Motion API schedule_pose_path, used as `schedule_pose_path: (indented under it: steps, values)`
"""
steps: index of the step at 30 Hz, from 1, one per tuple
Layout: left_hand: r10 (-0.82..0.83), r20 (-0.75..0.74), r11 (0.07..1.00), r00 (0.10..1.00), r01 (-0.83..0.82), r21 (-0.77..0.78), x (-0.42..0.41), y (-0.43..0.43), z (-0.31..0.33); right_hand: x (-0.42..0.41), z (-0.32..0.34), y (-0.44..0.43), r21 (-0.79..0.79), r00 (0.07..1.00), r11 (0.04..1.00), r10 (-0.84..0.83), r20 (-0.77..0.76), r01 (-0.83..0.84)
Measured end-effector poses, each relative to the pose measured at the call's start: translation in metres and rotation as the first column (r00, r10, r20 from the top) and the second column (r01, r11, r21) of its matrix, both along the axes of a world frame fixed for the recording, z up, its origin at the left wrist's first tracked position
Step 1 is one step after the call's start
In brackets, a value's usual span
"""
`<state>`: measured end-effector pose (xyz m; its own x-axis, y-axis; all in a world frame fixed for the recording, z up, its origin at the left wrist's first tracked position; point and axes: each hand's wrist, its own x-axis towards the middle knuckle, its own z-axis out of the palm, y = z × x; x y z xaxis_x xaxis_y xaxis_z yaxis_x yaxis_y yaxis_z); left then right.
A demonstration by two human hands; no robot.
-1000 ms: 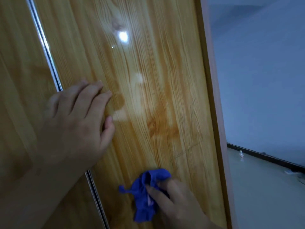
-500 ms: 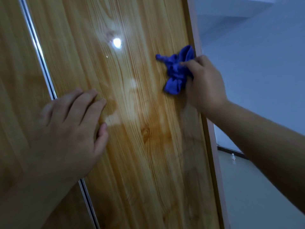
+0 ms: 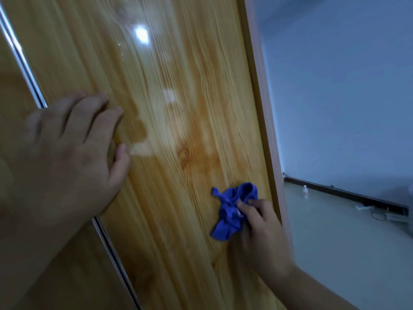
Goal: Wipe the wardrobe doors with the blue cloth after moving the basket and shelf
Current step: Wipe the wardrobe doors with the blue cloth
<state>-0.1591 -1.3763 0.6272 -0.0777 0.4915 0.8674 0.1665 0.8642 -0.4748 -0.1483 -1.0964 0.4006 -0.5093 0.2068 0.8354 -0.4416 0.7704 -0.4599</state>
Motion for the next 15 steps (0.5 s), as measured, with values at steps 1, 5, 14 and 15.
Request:
schedule_pose_path:
  steps: [1, 5, 14, 15]
  values:
    - [0.012, -0.002, 1.000, 1.000, -0.012, -0.008, 0.006, 0.004, 0.001, 0.005, -0.005, 0.000, 0.017, 0.999, 1.000, 0.005, 0.031, -0.006]
    - [0.091, 0.043, 0.996, 0.995, -0.090, -0.028, 0.038, 0.017, 0.011, 0.021, 0.013, 0.007, -0.025, 0.994, 0.998, 0.057, 0.091, -0.055]
    - [0.103, 0.237, 0.986, 0.966, -0.067, -0.153, 0.084, -0.002, -0.113, 0.059, 0.059, -0.064, -0.073, 0.969, 0.973, 0.205, -0.140, -0.217]
    - [0.105, 0.236, 0.987, 0.966, -0.073, -0.142, 0.084, -0.008, -0.124, 0.058, 0.065, -0.075, -0.068, 0.963, 0.973, 0.205, -0.174, -0.220]
